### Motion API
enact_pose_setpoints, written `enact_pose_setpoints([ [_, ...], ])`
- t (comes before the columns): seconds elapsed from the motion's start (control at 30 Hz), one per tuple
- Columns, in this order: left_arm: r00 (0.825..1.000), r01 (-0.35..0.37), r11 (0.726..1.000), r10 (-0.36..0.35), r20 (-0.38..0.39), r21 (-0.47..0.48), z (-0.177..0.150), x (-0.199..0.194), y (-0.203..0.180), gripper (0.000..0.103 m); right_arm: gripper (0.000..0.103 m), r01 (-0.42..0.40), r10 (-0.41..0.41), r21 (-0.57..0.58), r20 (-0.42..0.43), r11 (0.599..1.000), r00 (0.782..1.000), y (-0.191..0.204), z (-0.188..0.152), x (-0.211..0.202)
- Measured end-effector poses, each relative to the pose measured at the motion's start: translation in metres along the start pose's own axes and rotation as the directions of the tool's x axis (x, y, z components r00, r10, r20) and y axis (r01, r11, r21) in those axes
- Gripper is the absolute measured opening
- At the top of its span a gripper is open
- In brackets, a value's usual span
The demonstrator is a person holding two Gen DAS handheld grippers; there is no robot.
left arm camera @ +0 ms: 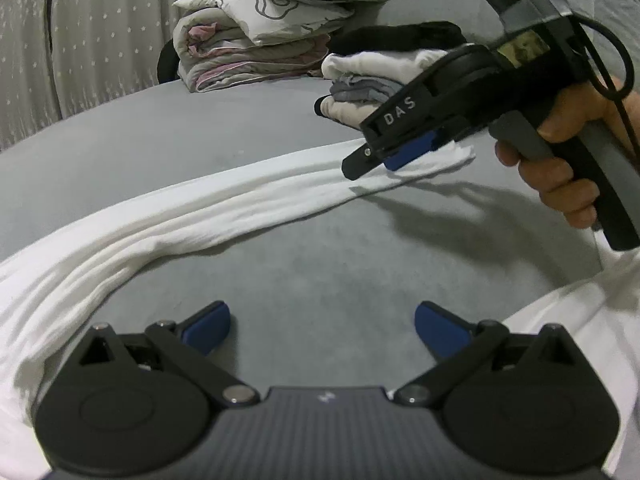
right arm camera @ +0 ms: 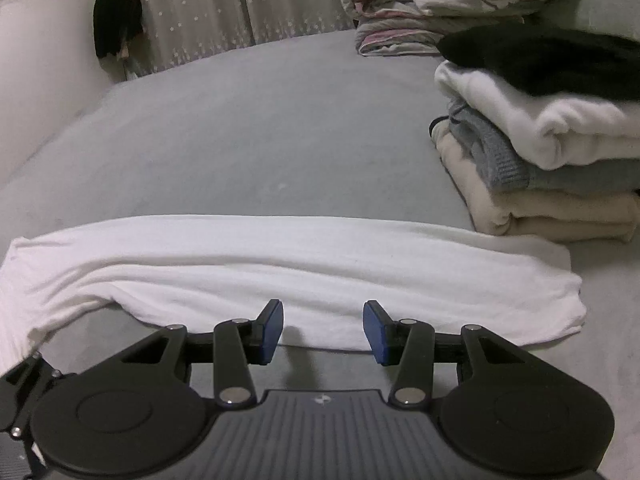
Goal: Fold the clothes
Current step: 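Move both open grippers over the long white garment on the bed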
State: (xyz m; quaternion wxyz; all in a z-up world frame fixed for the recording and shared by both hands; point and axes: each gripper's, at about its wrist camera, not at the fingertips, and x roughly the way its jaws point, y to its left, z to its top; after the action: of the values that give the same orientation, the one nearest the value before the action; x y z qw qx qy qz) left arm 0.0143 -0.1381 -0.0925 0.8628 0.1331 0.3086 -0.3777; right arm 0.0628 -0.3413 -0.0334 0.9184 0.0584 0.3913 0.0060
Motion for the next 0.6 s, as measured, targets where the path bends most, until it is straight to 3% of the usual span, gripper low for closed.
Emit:
enact_pose_setpoints([
  [0.27, 1.0, -0.009, 1.0, 0.009, -0.003, 0.012, 0.001, 0.0, -0.003, 0.103, 0.045, 0.04, -0.04, 0.004, 0.031, 0.999, 0.999, 0.012, 0.005, 0.008],
  [0.6, 1.0, -0.009, 1.0, 0.009, -0.003, 0.012, 0.001, -0.001, -0.003, 0.103, 0.045, 0.059, -0.059, 0.033, 0.005, 0.998, 0.998, 0.009, 0.0, 0.014],
])
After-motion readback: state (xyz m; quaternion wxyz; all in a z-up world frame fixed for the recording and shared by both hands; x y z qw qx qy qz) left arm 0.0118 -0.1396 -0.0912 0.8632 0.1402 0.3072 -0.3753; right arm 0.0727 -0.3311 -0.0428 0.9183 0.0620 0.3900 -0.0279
